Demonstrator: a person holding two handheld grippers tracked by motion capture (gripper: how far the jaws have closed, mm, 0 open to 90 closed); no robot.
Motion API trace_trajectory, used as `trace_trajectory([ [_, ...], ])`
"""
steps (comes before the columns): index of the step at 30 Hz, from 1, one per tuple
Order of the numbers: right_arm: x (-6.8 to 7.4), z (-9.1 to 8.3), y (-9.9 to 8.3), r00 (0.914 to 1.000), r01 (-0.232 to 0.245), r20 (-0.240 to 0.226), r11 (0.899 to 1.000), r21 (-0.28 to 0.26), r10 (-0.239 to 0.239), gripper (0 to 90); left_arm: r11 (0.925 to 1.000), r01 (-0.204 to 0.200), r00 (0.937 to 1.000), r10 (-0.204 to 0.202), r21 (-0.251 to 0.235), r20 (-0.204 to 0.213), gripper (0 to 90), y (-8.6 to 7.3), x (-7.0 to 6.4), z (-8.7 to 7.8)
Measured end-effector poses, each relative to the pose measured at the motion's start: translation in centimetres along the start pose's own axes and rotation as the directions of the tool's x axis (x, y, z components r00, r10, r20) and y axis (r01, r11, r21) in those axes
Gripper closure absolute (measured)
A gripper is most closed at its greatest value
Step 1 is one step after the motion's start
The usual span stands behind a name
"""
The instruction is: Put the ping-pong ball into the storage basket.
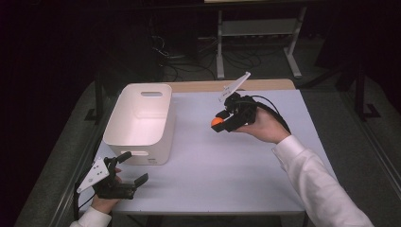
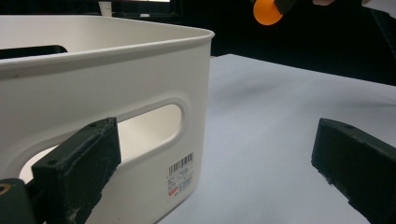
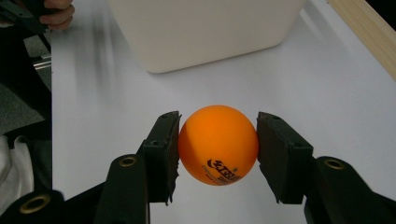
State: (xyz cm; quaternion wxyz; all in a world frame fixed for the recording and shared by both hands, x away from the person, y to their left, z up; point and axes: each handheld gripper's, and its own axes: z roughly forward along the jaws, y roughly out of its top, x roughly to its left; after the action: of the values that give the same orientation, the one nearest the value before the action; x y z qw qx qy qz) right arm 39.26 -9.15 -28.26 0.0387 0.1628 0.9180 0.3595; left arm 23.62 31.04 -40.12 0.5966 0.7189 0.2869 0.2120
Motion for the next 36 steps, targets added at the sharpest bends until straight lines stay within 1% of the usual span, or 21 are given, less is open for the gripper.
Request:
trace_trajectory([
  [4,0.0,0.4,0.4,1.0,0.001,-0.007,1.0,0.003,-0.001,49.3,1.0,0.007,1.0,-0.007,-0.003,0.0,0.9,0.0,0.0,0.0],
  [5,0.1,0.4,0.6,1.0,-0.005,-0.009,1.0,0.009,0.005,49.2,1.0,0.007,1.0,-0.007,-0.001,-0.001,0.9,0.0,0.0,0.0],
  [6,0.1,0.4,0.7,0.9999,-0.005,-0.011,1.0,0.005,0.005,49.2,1.0,0.008,1.0,-0.008,0.004,-0.002,0.9,0.0,0.0,0.0],
  [7,0.0,0.4,0.9,1.0,0.003,-0.009,1.0,0.003,-0.003,49.2,1.0,0.006,1.0,-0.006,0.004,-0.001,0.9,0.0,0.0,0.0],
  [14,-0.1,0.5,1.8,0.9997,0.02,-0.014,1.0,-0.004,-0.02,49.2,0.9999,0.001,1.0,-0.001,0.014,-0.007,0.9,0.0,0.0,-0.1],
  [18,0.0,0.9,2.3,0.9994,0.022,-0.027,1.0,-0.005,-0.022,49.2,0.9999,0.003,1.0,-0.003,0.011,-0.004,0.9,0.0,0.0,0.0],
  [19,0.0,1.2,2.4,0.9988,0.021,-0.043,1.0,-0.012,-0.021,49.2,0.9999,0.005,1.0,-0.005,0.009,-0.003,0.9,0.0,0.0,0.0],
  [21,0.0,1.5,2.5,0.9987,0.014,-0.048,1.0,-0.008,-0.014,49.3,1.0,0.008,1.0,-0.008,0.001,-0.002,0.9,0.0,0.0,0.0],
  [22,0.0,1.7,2.6,0.9984,0.022,-0.052,1.0,-0.011,-0.023,49.3,1.0,0.008,1.0,-0.008,0.001,-0.002,0.9,0.0,0.0,0.0],
  [25,0.0,1.8,2.8,0.9983,0.016,-0.056,1.0,-0.008,-0.017,49.3,1.0,0.006,1.0,-0.006,0.002,-0.002,0.9,0.0,0.0,0.0],
  [29,0.1,2.1,3.4,0.9977,0.031,-0.06,0.999,-0.007,-0.032,49.3,1.0,0.002,1.0,-0.002,0.004,-0.002,0.9,0.0,0.1,0.0],
  [31,0.2,2.1,4.0,0.9974,0.037,-0.062,0.999,-0.012,-0.038,49.3,1.0,0.005,1.0,-0.005,0.002,-0.001,0.9,0.0,0.0,0.0],
  [34,0.2,2.1,4.3,0.9972,0.042,-0.061,0.999,-0.014,-0.042,49.3,1.0,0.006,1.0,-0.006,0.0,-0.001,0.9,0.0,0.0,0.0],
  [35,0.3,2.1,4.4,0.9971,0.046,-0.06,0.999,-0.013,-0.047,49.3,0.9999,0.012,0.9999,-0.012,-0.004,-0.001,0.9,0.0,0.0,0.1],
  [36,0.4,2.2,4.8,0.9968,0.05,-0.062,0.999,-0.006,-0.05,49.2,1.0,0.003,1.0,-0.003,0.003,-0.002,0.9,0.0,0.0,0.0],
])
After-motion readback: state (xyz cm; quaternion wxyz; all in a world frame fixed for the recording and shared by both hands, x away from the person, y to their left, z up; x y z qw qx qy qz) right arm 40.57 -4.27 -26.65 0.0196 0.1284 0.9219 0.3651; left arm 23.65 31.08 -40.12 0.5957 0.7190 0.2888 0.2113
